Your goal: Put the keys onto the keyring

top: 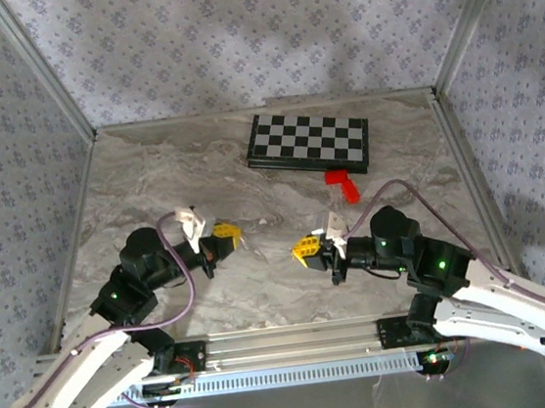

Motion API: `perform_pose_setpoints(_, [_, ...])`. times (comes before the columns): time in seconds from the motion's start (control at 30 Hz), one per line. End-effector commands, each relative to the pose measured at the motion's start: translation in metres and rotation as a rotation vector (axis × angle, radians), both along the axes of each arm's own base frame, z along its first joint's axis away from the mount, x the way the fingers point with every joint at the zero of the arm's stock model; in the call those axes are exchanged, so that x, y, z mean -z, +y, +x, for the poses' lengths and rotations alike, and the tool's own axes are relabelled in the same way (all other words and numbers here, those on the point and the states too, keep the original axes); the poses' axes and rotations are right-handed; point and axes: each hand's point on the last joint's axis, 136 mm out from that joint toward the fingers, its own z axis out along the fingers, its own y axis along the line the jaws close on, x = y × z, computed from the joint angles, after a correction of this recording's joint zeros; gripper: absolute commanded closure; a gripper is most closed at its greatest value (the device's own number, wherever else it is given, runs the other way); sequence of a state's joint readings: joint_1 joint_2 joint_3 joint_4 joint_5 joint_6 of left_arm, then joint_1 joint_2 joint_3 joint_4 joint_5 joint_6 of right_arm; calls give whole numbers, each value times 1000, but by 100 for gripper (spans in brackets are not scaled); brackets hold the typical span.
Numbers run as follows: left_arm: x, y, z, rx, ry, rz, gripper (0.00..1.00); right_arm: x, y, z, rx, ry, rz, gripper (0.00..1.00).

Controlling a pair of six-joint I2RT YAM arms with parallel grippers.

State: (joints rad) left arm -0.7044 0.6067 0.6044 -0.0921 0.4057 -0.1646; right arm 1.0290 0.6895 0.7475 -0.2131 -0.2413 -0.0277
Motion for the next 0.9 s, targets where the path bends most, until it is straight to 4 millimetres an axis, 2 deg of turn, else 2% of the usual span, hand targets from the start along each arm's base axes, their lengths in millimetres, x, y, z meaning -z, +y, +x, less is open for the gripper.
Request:
perform_pose_setpoints(0.0, [-31,-14,-28,149,-131,-72,100,14,-15,-1,41,37,-118,100])
perform_pose_setpoints(0.1, [-34,-25,-46,228,-164,-70,100,12,-18,-5,44,37,-128,100])
perform_pose_setpoints(0.23, [-34,-38,-60,310,-171,-78,100,6,-19,-8,49,28,-123,100])
perform_pose_setpoints(0.6, [-36,-56,-72,386,-193,-71,100,-2,-4,-15,37,-17,-75,100])
perform_pose_setpoints(0.87, [-34,-60,-77,420,-193,-62,100,-2,8,-16,15,-37,-83,100])
